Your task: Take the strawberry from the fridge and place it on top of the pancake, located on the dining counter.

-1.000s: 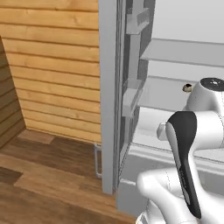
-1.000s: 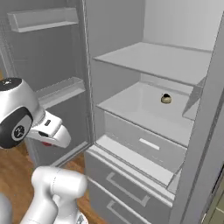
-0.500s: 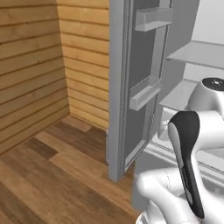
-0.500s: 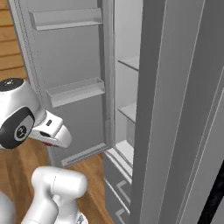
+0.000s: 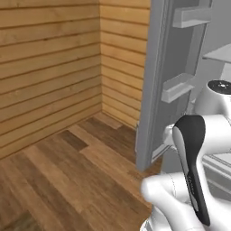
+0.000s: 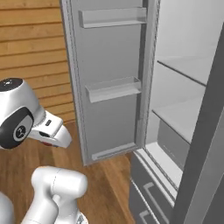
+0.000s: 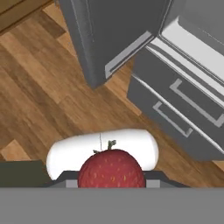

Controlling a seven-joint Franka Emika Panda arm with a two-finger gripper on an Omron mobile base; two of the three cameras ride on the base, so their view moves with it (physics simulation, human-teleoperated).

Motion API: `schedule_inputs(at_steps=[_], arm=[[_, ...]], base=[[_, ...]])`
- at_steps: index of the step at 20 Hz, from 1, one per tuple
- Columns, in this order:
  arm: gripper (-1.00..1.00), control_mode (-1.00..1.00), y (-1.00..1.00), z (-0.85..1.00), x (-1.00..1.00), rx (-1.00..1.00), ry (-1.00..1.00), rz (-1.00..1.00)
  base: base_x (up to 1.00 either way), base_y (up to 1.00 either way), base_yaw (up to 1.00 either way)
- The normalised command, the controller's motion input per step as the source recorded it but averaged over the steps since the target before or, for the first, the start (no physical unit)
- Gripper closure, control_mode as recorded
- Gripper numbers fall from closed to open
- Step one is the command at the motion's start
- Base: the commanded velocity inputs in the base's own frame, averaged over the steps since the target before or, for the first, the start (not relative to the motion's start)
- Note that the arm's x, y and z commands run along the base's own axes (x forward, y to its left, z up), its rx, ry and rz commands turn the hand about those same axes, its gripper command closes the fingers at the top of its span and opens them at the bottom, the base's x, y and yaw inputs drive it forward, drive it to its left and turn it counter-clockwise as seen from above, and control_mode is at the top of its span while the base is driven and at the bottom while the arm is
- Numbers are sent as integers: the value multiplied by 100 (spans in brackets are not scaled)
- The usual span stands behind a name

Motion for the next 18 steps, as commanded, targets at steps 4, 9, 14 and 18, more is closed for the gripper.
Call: schedule_inputs(at_steps=[4, 9, 14, 18], arm=[[100, 100, 0, 0, 0, 0, 0, 0], [100, 100, 0, 0, 0, 0, 0, 0], [100, 100, 0, 0, 0, 0, 0, 0], [100, 100, 0, 0, 0, 0, 0, 0]], base=[[-45, 93, 58], [-39, 92, 68], [19, 27, 53], [54, 46, 28]])
